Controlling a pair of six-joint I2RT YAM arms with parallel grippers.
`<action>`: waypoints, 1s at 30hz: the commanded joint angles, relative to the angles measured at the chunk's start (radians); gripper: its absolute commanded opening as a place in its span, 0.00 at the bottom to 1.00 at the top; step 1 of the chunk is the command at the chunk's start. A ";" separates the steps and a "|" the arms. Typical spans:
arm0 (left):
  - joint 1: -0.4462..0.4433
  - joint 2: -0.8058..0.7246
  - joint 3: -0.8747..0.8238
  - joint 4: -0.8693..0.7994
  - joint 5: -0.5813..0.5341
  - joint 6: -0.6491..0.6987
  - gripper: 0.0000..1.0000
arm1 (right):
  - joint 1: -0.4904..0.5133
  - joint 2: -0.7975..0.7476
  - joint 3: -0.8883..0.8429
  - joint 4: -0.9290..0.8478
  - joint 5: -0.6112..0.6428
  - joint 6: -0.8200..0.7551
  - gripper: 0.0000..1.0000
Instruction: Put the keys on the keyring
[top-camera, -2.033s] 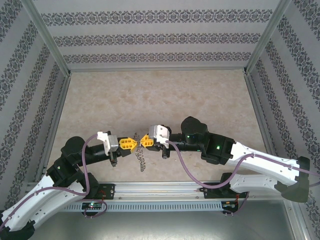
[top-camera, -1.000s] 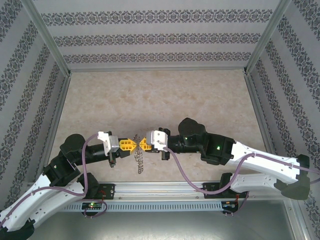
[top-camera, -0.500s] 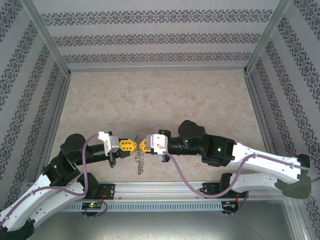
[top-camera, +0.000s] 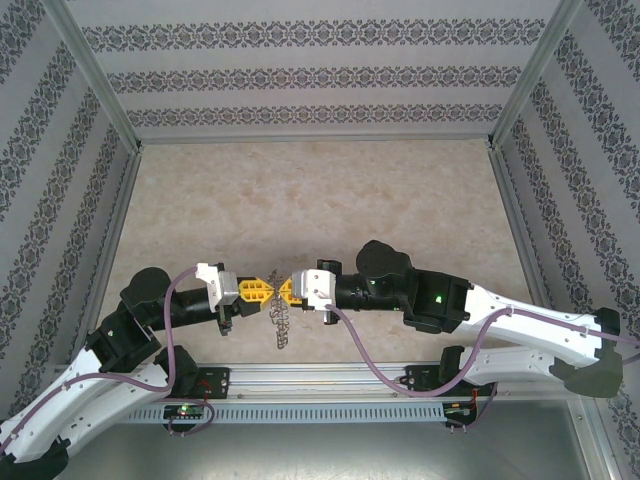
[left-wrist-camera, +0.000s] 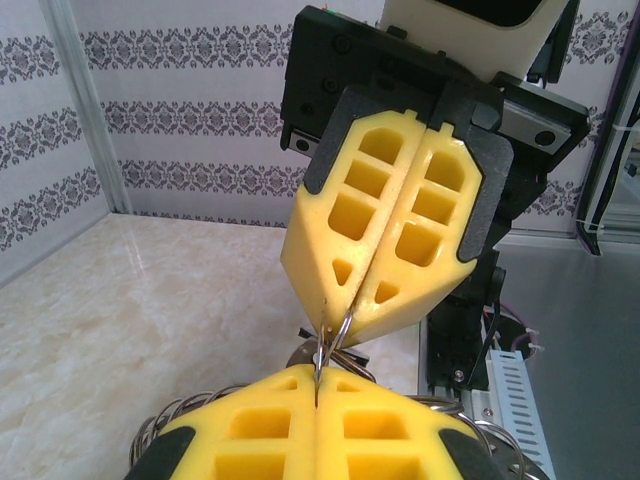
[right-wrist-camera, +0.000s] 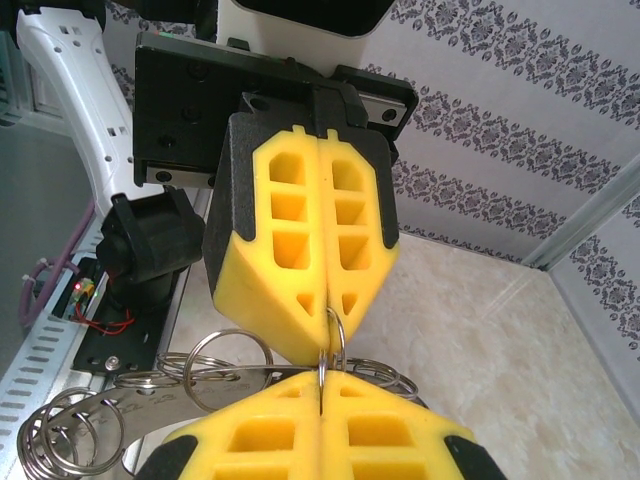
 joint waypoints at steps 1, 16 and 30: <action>-0.009 -0.023 -0.001 0.142 0.007 -0.036 0.00 | 0.024 -0.007 0.006 -0.025 -0.001 -0.022 0.00; -0.009 -0.022 -0.016 0.212 0.003 -0.077 0.00 | 0.024 -0.051 -0.036 -0.004 0.032 -0.012 0.21; -0.009 -0.043 -0.073 0.262 0.017 -0.082 0.00 | 0.010 -0.139 -0.010 0.059 0.053 0.121 0.31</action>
